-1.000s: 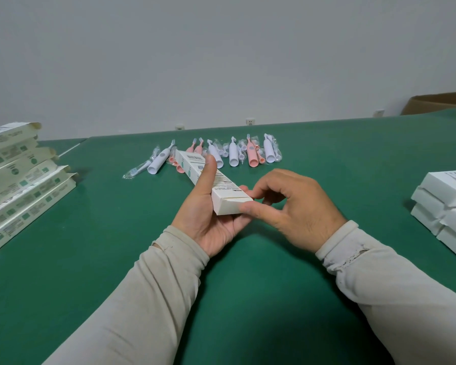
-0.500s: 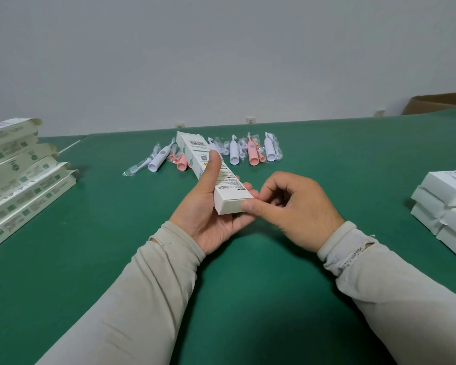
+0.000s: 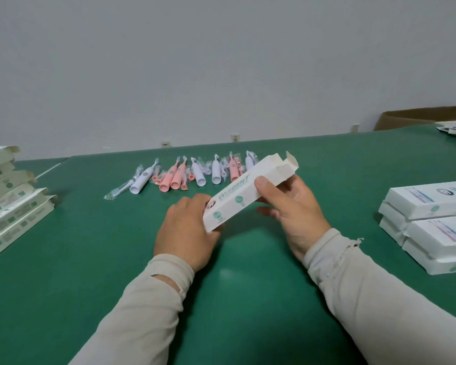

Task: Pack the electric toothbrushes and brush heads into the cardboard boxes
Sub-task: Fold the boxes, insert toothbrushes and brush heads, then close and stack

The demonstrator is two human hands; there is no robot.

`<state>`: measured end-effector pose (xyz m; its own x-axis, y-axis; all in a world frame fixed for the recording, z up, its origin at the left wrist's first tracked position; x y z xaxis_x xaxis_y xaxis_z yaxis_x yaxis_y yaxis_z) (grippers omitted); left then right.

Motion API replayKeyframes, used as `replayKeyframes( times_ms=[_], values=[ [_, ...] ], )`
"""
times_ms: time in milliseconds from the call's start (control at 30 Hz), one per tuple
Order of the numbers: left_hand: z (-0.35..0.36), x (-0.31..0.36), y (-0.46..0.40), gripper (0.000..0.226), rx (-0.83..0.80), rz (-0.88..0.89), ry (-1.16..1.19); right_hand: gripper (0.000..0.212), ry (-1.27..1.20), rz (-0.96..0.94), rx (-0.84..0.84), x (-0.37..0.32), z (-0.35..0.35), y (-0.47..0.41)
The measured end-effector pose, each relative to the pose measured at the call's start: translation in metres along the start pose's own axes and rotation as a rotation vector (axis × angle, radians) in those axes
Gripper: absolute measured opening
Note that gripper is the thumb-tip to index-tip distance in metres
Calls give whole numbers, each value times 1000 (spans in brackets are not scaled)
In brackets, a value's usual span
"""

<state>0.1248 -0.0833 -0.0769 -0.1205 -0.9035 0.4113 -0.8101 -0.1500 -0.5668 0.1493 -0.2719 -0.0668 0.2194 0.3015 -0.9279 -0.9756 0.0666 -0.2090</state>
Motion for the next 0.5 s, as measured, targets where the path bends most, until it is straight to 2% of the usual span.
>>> replayKeyframes(
  times_ms=[167,333,400,500],
  values=[
    [-1,2,1,51,-12,-9,-68,46,-40,42,40,1,-7,-2],
    [-7,22,5,79,28,145,-75,54,-71,152,-88,8,4,4],
    [-10,22,2,73,50,169,-68,48,-51,198,-114,11,6,6],
    [-13,14,-1,57,81,152,-85,16,-35,195,6,10,-3,0]
  ],
)
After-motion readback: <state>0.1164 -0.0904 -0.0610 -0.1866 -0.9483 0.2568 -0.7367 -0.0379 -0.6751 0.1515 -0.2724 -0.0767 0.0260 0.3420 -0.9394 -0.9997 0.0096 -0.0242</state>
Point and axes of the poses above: each hand's wrist, its own y-axis away from the middle knuckle, its own z-axis out of the palm, x = y × z, the point moved 5 cm from there along -y, towards the middle knuckle, and after that the axes turned 10 degrees about x, right-handed, at the moved point
